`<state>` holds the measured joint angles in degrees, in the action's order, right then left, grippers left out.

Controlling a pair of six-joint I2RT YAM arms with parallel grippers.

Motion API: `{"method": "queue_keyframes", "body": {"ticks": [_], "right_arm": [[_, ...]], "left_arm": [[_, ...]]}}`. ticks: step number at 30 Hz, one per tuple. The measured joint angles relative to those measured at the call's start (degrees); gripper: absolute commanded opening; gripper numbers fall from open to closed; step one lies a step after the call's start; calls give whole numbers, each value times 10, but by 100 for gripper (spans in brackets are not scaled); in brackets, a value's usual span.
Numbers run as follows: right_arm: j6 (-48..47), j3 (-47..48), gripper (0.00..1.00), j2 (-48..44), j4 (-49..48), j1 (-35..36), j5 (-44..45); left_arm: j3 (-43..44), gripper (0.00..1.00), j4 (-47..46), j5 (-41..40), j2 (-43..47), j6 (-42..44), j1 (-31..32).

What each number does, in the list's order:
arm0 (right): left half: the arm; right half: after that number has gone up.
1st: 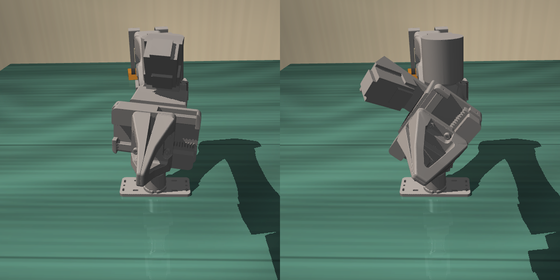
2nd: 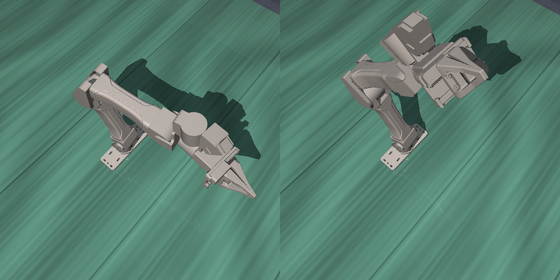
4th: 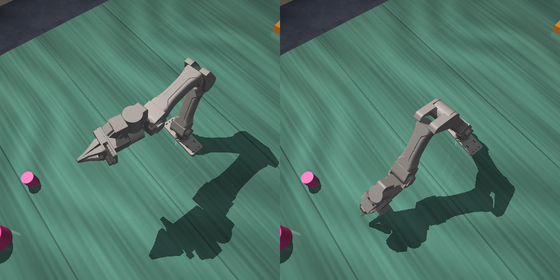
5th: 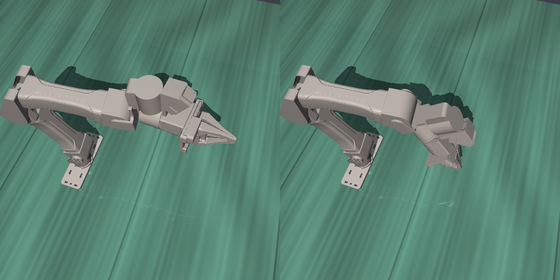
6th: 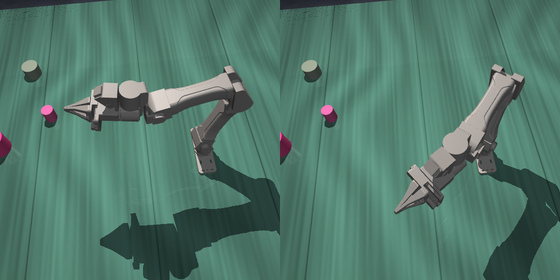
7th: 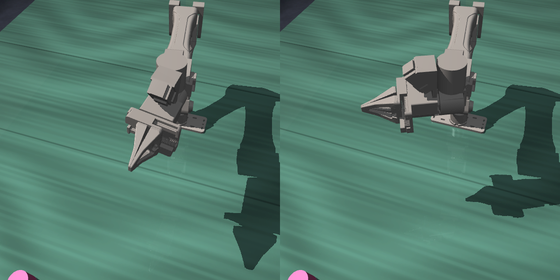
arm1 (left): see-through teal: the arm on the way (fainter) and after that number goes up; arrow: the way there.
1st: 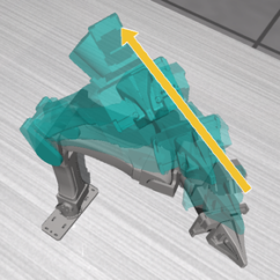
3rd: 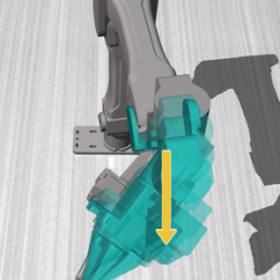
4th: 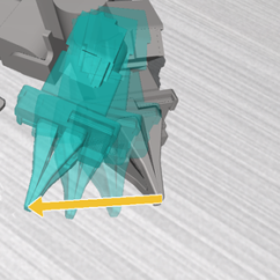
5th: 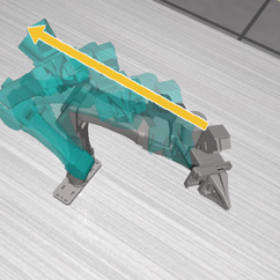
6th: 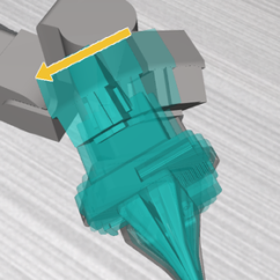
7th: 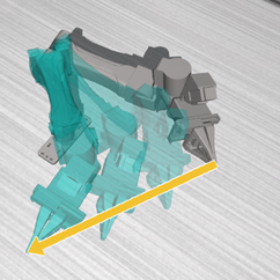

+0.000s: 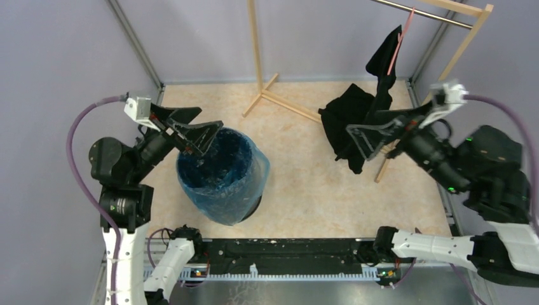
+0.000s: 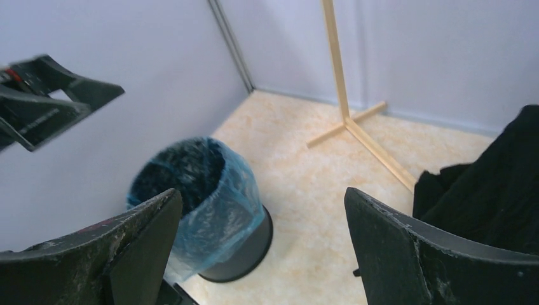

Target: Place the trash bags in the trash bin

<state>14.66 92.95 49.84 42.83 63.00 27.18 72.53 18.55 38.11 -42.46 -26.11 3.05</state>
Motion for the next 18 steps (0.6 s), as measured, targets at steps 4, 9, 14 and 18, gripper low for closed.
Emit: {"method": "queue_keyframes", "body": {"ticks": [4,9,14,18], "right_arm": [[-3,26,99,-43,0,0,-12],[-10,28,99,-60,1,0,-22],[-12,24,99,-61,0,0,-26],[-11,4,99,-71,-4,0,-27]], "left_arm": [[20,99,-31,-6,20,-2,0],[63,99,-49,-19,38,2,0],[83,99,-50,-23,41,11,3],[83,99,-46,-30,40,21,11]]}}
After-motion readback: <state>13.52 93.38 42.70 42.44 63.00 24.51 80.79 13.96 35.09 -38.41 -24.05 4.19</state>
